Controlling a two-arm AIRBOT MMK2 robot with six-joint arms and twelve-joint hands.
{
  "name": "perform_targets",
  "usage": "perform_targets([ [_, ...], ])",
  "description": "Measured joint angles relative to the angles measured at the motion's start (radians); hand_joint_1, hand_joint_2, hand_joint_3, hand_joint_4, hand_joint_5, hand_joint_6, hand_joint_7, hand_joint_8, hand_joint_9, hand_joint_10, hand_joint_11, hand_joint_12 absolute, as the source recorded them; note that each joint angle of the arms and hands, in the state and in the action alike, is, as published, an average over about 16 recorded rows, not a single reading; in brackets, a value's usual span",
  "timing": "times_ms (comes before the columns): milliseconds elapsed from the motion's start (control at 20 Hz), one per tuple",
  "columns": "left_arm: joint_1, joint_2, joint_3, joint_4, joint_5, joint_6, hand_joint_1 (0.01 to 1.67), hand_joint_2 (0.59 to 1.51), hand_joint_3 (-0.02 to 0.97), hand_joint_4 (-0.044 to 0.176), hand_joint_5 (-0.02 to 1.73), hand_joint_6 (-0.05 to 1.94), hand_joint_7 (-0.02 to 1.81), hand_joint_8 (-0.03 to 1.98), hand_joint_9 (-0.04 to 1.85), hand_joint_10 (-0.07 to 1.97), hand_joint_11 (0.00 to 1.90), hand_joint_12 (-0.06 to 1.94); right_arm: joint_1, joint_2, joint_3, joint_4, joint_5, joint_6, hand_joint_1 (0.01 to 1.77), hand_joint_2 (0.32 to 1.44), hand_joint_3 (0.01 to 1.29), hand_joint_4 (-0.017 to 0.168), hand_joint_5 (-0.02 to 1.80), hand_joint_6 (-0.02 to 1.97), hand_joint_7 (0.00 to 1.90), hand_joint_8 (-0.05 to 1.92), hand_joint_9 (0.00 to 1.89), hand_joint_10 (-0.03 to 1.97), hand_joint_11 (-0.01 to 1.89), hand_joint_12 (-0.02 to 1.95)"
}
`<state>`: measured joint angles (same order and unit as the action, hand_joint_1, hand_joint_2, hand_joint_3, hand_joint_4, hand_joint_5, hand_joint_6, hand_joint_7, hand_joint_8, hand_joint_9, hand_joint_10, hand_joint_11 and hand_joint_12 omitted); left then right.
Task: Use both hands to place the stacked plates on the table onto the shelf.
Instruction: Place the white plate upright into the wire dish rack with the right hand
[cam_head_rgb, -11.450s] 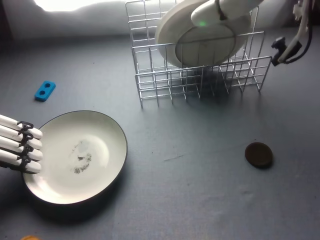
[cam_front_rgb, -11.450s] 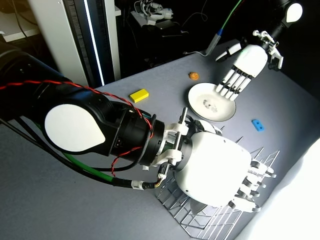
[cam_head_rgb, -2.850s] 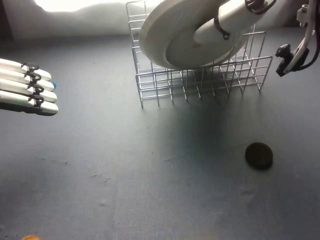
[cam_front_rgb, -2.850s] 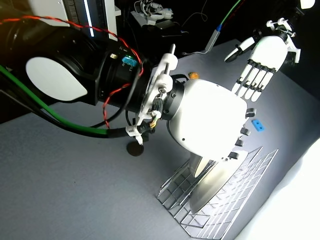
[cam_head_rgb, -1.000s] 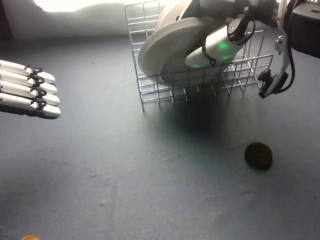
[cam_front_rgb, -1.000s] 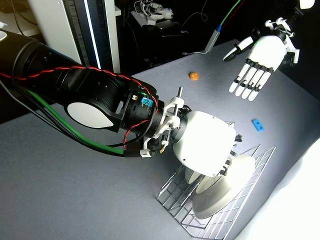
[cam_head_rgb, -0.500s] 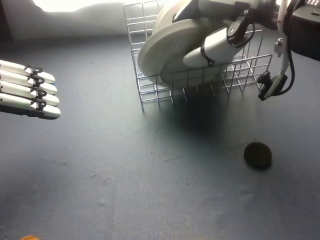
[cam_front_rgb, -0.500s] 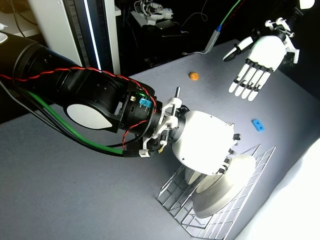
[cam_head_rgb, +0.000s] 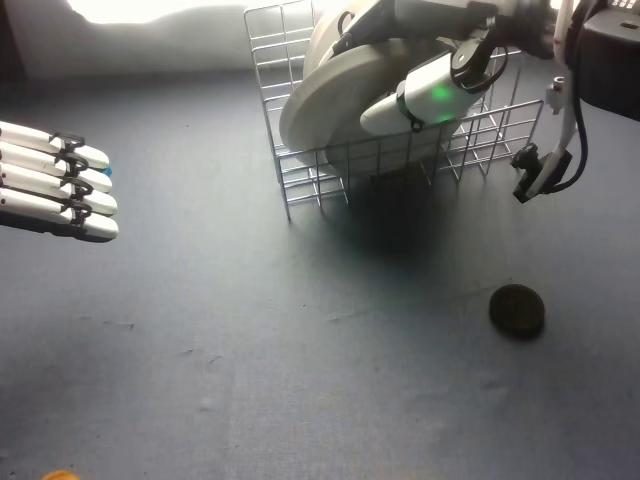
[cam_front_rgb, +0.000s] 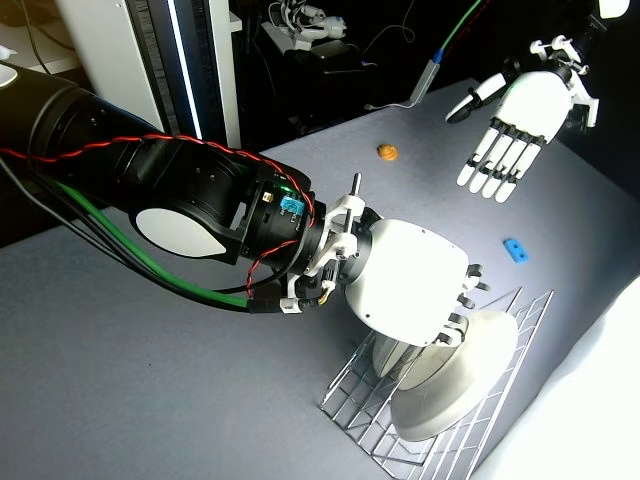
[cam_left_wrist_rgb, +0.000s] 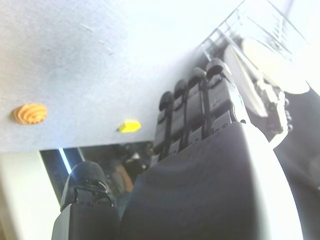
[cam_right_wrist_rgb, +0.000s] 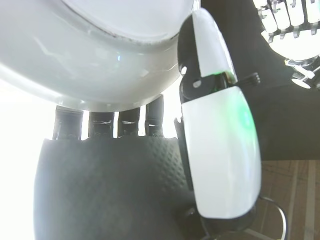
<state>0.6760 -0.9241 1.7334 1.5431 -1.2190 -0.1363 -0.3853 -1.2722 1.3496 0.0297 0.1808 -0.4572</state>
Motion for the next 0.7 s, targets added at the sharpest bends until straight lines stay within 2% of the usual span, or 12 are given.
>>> perform_targets([
  [700,0.000,0.000,-0.002,0.001,0.000,0.000,0.02,1.120,0.021,0.000,0.12,0.01,0.13,0.01,0.09,0.02,0.04,0.04,0.032,0.022,-0.011,-0.004,-0.035,0.018,1.17,0.99,0.01,-0.004,0.65,0.08,0.68,0.02,0.70,0.02,0.21,1.26],
])
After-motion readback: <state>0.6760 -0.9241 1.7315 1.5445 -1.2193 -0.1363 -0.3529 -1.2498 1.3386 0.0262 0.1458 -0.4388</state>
